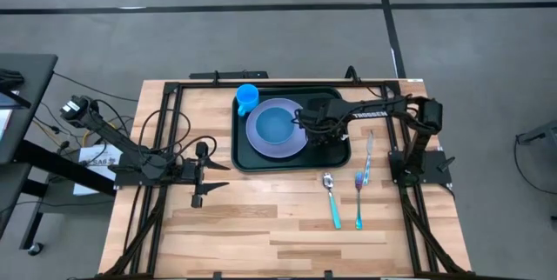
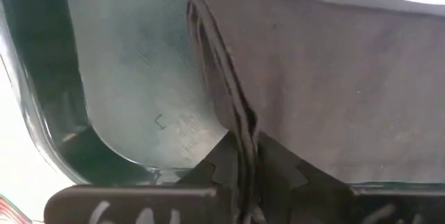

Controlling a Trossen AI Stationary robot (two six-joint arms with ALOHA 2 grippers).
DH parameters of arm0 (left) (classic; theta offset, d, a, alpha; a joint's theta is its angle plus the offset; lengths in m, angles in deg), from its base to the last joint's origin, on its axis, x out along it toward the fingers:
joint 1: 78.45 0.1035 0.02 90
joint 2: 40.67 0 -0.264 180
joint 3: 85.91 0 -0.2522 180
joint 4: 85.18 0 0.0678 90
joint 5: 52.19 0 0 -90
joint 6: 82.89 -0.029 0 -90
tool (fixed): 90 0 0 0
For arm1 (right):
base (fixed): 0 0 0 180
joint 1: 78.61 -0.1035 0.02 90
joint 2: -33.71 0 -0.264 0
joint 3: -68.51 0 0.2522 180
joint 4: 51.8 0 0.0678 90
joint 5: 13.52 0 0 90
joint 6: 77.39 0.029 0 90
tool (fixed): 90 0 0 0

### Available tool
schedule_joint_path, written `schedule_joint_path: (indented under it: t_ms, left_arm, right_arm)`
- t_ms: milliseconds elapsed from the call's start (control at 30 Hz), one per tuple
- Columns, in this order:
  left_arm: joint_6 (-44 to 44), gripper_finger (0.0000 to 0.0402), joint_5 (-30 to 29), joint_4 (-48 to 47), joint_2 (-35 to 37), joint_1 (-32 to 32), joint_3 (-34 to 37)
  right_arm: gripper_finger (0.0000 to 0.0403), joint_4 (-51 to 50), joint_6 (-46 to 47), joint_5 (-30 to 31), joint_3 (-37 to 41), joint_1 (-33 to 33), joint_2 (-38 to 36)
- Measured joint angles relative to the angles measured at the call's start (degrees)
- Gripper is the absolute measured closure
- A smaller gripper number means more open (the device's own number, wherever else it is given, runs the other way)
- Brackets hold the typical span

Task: Set up tray
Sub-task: Put the black table napkin to the right of the purple plate on the black serving tray

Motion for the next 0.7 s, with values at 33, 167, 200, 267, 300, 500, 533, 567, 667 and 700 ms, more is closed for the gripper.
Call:
schedule_joint_path:
  t_ms: [33, 167, 200, 267, 300, 500, 533, 567, 667, 700]
  left_arm:
    - [0.0, 0.0221, 0.02, 0.0, 0.0, 0.01, 0.0]
    - [0.0, 0.0221, 0.02, 0.0, -0.01, 0.01, 0.0]
    - [0.0, 0.0221, 0.02, 0.0, 0.01, -0.01, 0.0]
    - [0.04, 0.0221, 0.09, 0.0, -0.01, 0.01, 0.0]
    - [0.03, 0.0221, 0.2, 0.0, 0.0, 0.0, 0.0]
    - [0.04, 0.0221, 0.44, -0.02, 0.01, 0.01, 0.0]
    - [0.04, 0.0221, 0.44, -0.02, -0.02, 0.01, 0.0]
    - [0.04, 0.0221, 0.44, -0.02, 0.01, 0.01, 0.0]
    - [0.07, 0.0221, 0.46, -0.02, -0.01, 0.0, 0.0]
    - [0.07, 0.0221, 0.46, -0.02, 0.0, 0.01, 0.0]
  right_arm:
    - [0.0367, -0.04, 0.1, -0.12, 0.0, -0.16, 0.0]
    - [0.0365, -0.13, 0.88, -1.5, 0.0, -0.28, 0.02]
    - [0.0365, -0.15, 0.88, -2.36, 0.0, -0.24, 0.02]
    - [0.0363, -0.03, 0.94, -2.8, 0.0, -0.24, 0.02]
    - [0.0362, -0.02, 1.28, -2.81, 0.0, -0.24, 0.02]
    - [0.0341, -0.24, 1.99, -3.22, 0.0, -0.24, 0.02]
    - [0.0336, -0.24, 2.24, -3.37, 0.0, -0.24, 0.02]
    - [0.0331, -0.22, 2.44, -3.44, 0.0, -0.24, 0.02]
    - [0.031, -0.22, 3.13, -4.05, 0.0, -0.22, 0.02]
    - [0.0302, -0.22, 3.31, -4.07, 0.0, -0.22, 0.02]
